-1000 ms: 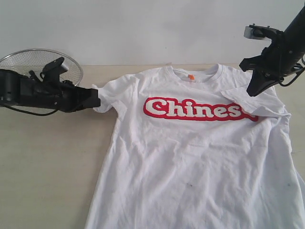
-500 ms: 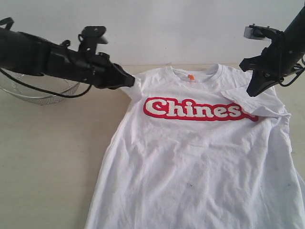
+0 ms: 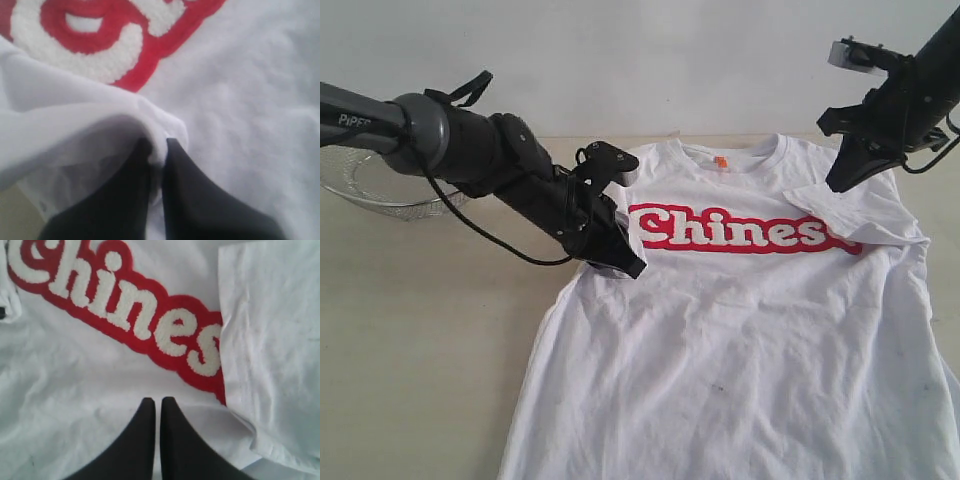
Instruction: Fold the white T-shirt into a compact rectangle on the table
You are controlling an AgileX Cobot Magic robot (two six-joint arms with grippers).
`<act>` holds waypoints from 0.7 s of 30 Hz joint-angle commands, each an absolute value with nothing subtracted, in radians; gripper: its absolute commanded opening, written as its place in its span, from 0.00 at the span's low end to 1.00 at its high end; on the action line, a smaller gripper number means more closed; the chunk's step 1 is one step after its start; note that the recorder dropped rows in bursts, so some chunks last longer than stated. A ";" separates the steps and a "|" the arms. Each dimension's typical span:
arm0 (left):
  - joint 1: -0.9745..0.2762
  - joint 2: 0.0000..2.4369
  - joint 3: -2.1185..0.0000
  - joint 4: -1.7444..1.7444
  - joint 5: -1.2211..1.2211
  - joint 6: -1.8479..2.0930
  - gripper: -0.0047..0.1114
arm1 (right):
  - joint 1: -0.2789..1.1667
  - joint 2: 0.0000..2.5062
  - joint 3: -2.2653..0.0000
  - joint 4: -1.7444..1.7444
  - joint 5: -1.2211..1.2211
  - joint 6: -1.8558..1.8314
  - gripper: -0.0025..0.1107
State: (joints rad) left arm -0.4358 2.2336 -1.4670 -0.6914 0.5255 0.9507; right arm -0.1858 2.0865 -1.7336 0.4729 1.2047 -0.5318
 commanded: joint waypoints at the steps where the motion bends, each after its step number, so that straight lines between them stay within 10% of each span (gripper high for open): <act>1: -0.440 2.231 -1.496 -0.595 0.576 0.873 0.08 | -0.189 2.033 -1.733 0.559 1.199 -0.595 0.02; 15: -0.440 2.228 -1.599 -0.482 0.676 0.687 0.09 | 0.013 2.027 -1.733 0.678 1.049 -0.691 0.02; 21: -0.438 2.228 -1.599 -0.482 0.711 0.669 0.42 | 0.031 2.027 -1.733 0.666 1.043 -0.687 0.02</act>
State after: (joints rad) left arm -0.4374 2.2336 -1.5922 -0.4884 0.6990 0.6885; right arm 0.0307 2.0400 -1.7336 0.6775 1.0467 -0.6792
